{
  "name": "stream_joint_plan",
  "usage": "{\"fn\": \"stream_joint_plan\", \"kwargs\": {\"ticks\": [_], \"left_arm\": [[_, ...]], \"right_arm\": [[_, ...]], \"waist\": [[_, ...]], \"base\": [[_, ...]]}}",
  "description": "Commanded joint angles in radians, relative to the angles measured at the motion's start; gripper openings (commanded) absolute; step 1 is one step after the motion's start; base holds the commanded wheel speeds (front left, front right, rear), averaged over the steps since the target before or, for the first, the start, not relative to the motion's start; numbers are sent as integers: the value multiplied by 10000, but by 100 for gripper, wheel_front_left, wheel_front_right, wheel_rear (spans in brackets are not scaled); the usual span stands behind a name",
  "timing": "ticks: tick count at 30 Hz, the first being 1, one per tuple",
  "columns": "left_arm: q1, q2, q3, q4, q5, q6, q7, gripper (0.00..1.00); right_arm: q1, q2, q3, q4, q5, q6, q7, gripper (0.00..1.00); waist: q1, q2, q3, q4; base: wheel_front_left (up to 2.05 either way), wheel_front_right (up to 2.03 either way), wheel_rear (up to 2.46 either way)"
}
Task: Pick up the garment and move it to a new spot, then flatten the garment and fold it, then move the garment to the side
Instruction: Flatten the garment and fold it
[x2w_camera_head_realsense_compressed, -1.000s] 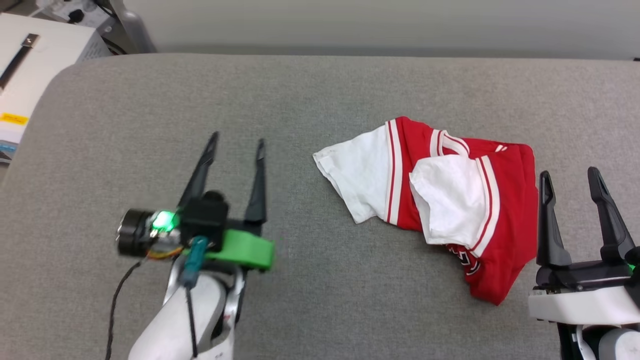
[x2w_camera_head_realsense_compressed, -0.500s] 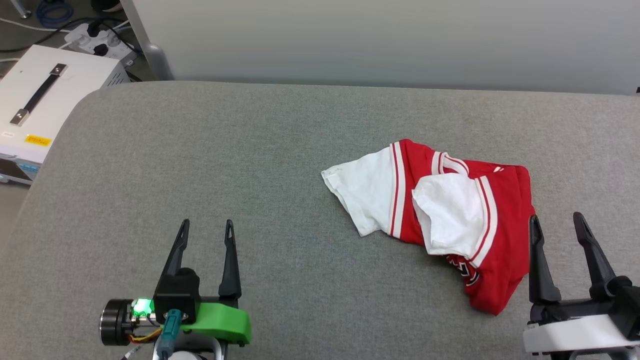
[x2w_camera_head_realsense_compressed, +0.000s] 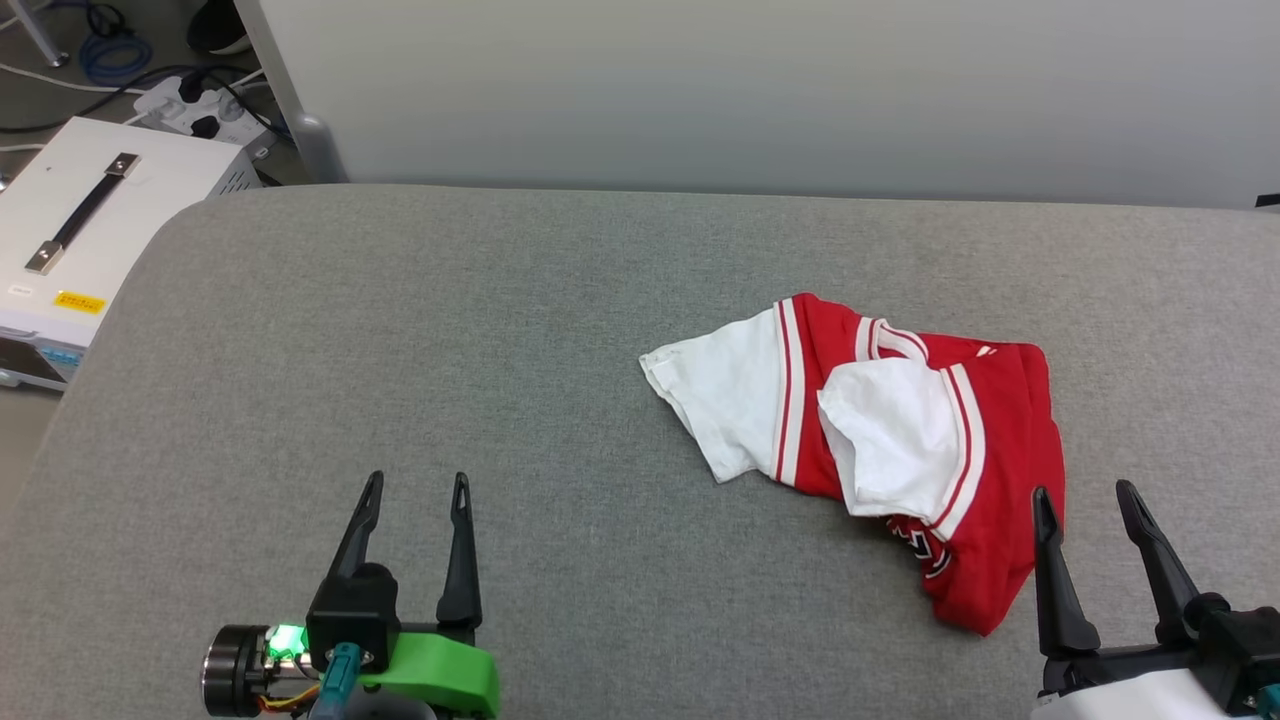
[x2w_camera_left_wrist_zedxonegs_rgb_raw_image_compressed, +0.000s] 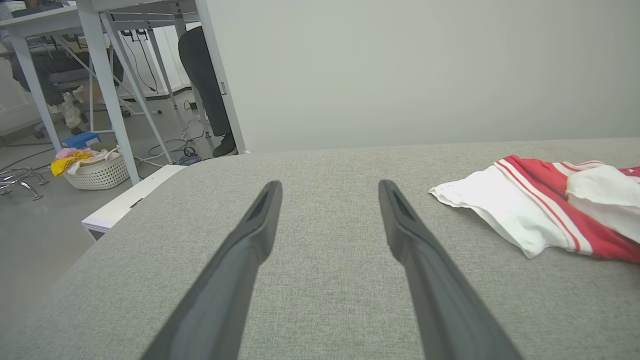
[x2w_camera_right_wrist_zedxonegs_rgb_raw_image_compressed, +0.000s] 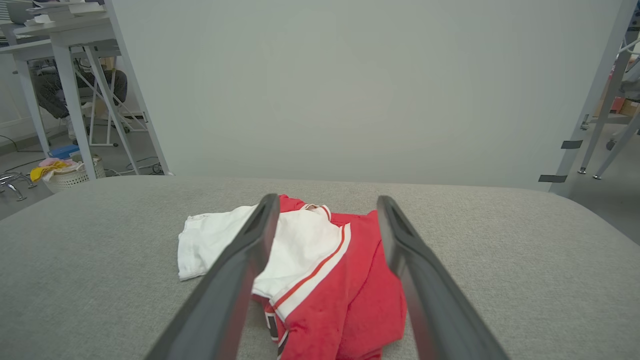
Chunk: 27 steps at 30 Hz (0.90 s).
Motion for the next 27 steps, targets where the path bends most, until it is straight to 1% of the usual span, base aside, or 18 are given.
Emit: {"fn": "stream_joint_plan", "kwargs": {"ticks": [1,8,12,15,18,20,24,27], "left_arm": [[161,-75,75,19,120,-88,-58,100],[-79,-172,277,100,282,-499,-59,100],[-752,-101,350,165,369,-881,-59,100],[-1736,4,368,294,352,-1354,-59,100],[-2938,267,196,372,590,-1859,-59,100],[-3680,388,99,531,628,-2118,-59,100],[-5230,658,-259,1314,497,-2565,-59,100],[-6383,869,-715,2230,190,-2736,-23,100]], "right_arm": [[56,-5,18,26,107,-7,-23,100],[-69,-5,54,5,139,-7,-23,100],[-217,-5,89,-40,146,-7,-23,100],[-412,-5,167,-94,122,-7,-23,100],[-657,-5,219,-170,102,-7,-23,100],[-804,-5,234,-209,109,-7,-23,100],[-1086,-5,271,-271,123,-7,-23,100],[-1263,-5,242,-298,167,-7,-23,100]], "waist": [[1,-1,-16,-4],[1,-1,11,-57],[1,-1,163,-146],[1,-1,382,-278],[1,-1,652,-494],[1,-1,849,-644],[1,-1,1264,-940],[1,-1,1538,-1117]], "base": [[0,0,0],[0,0,0],[0,0,0],[0,0,0],[0,0,0],[0,0,0],[0,0,0],[0,0,0]]}}
